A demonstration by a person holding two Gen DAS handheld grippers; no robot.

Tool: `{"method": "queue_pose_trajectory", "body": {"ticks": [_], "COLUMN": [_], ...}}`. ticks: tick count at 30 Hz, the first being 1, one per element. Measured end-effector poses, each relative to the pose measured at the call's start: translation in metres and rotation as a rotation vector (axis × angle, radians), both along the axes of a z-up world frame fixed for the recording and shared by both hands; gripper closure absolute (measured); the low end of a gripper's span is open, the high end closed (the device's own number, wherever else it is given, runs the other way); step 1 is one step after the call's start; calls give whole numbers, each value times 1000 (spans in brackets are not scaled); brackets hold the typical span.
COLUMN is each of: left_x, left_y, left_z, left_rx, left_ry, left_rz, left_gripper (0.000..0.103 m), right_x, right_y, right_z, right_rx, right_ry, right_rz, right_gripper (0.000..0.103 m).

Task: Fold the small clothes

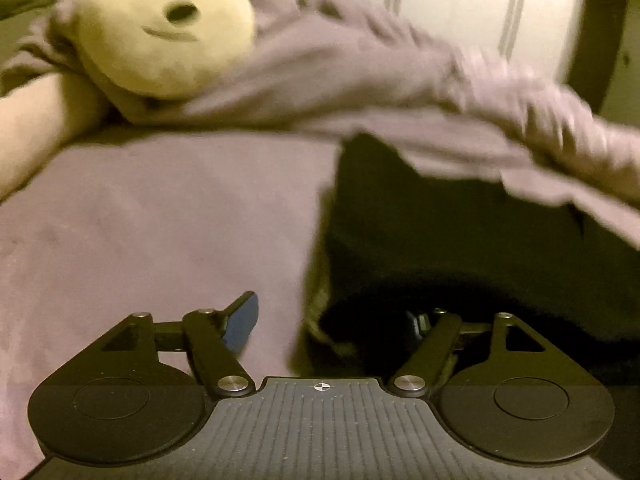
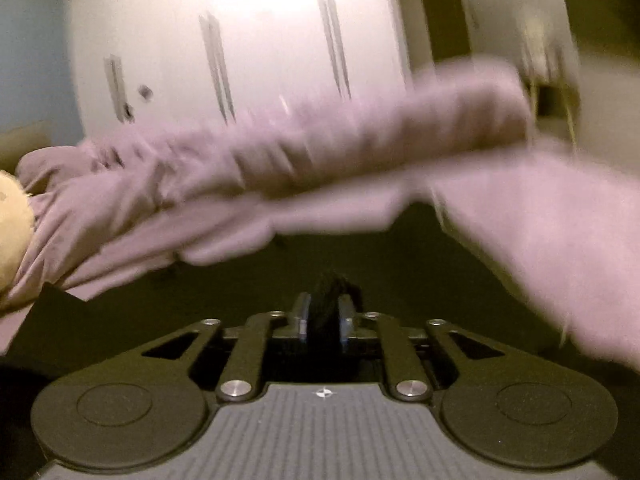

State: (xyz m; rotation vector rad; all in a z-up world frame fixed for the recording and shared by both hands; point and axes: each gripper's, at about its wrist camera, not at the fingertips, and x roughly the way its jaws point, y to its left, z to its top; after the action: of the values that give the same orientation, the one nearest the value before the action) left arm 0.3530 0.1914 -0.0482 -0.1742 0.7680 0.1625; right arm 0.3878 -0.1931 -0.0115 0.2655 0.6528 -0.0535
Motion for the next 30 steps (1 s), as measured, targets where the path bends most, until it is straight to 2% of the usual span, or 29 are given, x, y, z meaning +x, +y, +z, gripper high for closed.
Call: {"method": "queue_pose_trajectory", "body": {"ticks": [1,5,6,8,10,11,12,14,17,19,22,23,25,27,30], "left_x": [1,-1,1,6,9,9,9,9,6,5,6,4,-4,-17,-42], "left_y": [-3,-10,-10,-8,-5,-5,-6,-10,-19,-28,-40,-41,-41,-38,-33], "left_z": [-5,-13,-14,-15,-13,-11,-8,-3,0,-3,-14,-15,-12,-6,-4], "left_rx": [5,65,65,44,22,18,13,13,36,36,65,67,62,45,42], "left_ry": [27,36,37,48,53,49,43,26,17,30,75,76,70,64,77], "left_rz": [-12,-7,2,22,44,49,49,52,29,3,12,17,11,8,17], "left_gripper": [27,30,31,37,42,51,59,60,60,56,49,48,41,28,27], "right_x": [5,9,15,29,38,41,43,46,45,46,56,61,65,48,12], "right_y": [-9,-42,-45,-45,-39,-35,-30,-20,-8,-8,-13,-17,-28,-43,-60], "right_z": [-8,-21,-24,-30,-30,-29,-25,-9,20,29,20,11,0,8,14], "right_rx": [66,313,353,381,357,353,340,198,-123,-260,-381,-413,-425,-329,-208], "right_ry": [53,53,65,96,98,100,96,42,-98,-150,-131,-80,32,9,26], "right_rz": [-15,-53,-52,-38,-3,31,56,91,118,131,145,146,121,88,128], "right_gripper": [77,72,69,70,84,91,92,92,92,92,86,77,77,77,77]}}
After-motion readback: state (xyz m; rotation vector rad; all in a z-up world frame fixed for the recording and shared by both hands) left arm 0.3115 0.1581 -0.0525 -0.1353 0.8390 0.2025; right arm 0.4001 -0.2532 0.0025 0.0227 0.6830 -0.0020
